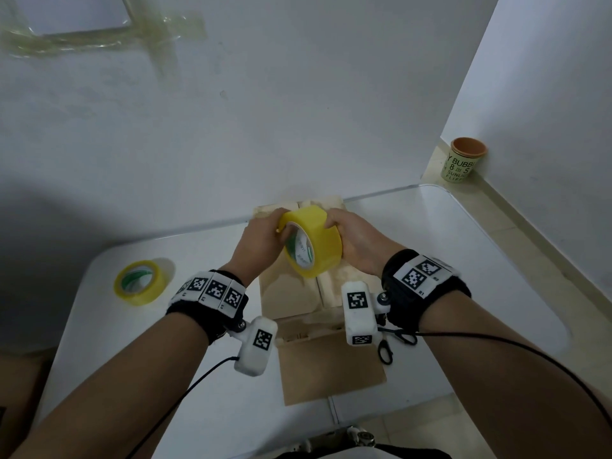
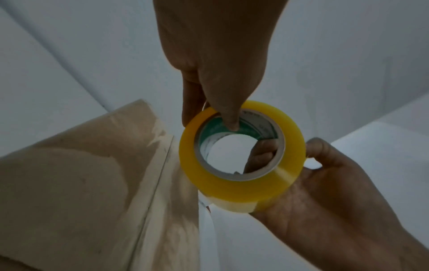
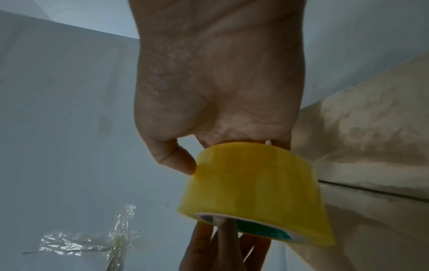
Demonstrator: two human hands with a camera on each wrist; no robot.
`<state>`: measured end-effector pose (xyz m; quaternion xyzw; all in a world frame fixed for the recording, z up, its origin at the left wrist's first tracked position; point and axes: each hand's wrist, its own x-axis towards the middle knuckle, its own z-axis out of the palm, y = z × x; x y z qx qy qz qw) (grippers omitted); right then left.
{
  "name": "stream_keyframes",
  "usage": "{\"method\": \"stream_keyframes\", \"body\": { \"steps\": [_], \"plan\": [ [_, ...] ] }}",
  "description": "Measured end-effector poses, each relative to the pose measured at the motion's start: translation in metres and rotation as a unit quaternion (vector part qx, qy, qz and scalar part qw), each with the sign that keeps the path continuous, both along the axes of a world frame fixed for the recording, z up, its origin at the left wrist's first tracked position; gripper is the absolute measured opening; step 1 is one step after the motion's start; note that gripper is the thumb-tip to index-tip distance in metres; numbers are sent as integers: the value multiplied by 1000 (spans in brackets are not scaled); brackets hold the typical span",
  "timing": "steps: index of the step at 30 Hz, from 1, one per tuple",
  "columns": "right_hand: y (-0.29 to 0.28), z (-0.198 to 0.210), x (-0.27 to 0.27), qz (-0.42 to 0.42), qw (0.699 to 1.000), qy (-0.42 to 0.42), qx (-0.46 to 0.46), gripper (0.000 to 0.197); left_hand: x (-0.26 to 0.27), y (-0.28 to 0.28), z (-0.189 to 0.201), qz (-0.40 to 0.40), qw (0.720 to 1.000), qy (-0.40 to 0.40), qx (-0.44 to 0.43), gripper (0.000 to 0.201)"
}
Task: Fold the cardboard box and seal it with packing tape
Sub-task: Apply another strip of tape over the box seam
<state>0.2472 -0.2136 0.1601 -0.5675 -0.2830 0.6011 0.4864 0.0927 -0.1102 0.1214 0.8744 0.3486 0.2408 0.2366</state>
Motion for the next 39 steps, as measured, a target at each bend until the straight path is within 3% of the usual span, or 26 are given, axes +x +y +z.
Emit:
{"method": "stream_keyframes", "body": {
  "steps": [3,5,8,10,12,15,17,19,21,24,28,30,35,39],
  "plan": [
    [-3,3,-3,-7,1000,-15,-5,74,-1,4,-9,26,999,-1,-39,26],
    [-5,1,-5,-9,1000,-12,-4,64,-2,5,-13,37,996,-2,-87,31],
    [-6,-2,-4,9,1000,-9,-6,33,-3,-2,-12,61,973,-57,-217,36],
    [-5,-7,-1,12,1000,0,-21,27,-2,-7,-13,65,947,-64,-307,38],
    [-5,-8,-3,8,999,-10,-36,32,-2,-8,-10,45,934,-21,-354,34],
    [-5,-11,-6,0,996,-57,-75,60,-2,-4,2,24,964,62,-257,36],
    [-7,-11,-6,-9,993,-83,-85,46,3,-7,16,7,979,29,-201,43],
    [-8,-13,-4,-4,994,-72,-84,30,10,-14,25,-53,985,18,-160,28],
    [-10,-14,0,-1,994,-83,-78,29,16,-20,24,-99,988,42,-110,20],
    [-9,-13,-2,1,992,-97,-77,29,22,-24,20,-69,994,9,-79,9],
    [0,-47,8,-16,988,-117,-100,99,27,-28,17,-43,995,12,-87,4],
    [-2,-49,10,-10,988,-122,-98,107,28,-30,16,-45,996,13,-81,6],
    [-7,-39,12,82,972,-202,-85,92,26,-23,9,-12,996,22,-85,11],
    [-4,-23,7,144,928,-339,-50,76,18,-18,-1,48,987,49,-146,17]
  ]
}}
